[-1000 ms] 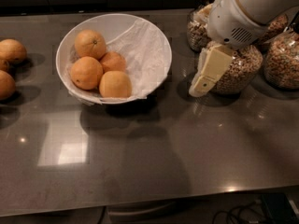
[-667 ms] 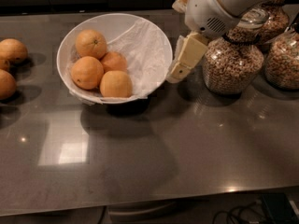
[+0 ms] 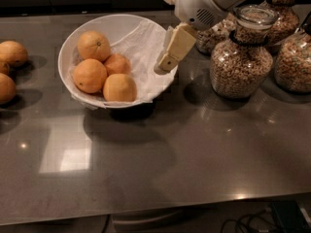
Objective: Pick orange from white bowl
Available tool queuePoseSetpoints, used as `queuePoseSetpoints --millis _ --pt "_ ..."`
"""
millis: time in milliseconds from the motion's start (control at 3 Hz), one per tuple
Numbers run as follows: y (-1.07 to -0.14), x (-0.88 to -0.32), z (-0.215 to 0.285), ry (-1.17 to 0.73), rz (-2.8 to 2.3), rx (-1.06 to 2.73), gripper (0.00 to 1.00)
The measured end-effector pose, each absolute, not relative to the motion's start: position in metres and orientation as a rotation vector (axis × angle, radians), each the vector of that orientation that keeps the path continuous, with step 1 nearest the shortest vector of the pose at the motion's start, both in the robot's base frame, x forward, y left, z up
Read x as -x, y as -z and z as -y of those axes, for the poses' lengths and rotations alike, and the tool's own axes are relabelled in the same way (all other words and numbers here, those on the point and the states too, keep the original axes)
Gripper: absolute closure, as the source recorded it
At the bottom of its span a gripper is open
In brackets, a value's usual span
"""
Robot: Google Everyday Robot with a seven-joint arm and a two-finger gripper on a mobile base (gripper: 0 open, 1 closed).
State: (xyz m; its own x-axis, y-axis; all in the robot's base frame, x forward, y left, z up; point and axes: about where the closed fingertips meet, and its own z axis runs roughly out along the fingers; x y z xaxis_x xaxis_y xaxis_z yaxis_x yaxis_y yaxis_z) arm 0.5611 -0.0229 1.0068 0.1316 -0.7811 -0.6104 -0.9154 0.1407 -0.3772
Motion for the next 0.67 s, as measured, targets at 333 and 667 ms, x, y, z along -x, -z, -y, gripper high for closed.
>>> queuePoseSetpoints --millis 333,667 --pt "-1.006 -0.565 0.0 -0.277 -1.632 1.625 0.0" --pt "-1.003 -0.563 -0.04 -0.402 -1.583 1.614 0.0"
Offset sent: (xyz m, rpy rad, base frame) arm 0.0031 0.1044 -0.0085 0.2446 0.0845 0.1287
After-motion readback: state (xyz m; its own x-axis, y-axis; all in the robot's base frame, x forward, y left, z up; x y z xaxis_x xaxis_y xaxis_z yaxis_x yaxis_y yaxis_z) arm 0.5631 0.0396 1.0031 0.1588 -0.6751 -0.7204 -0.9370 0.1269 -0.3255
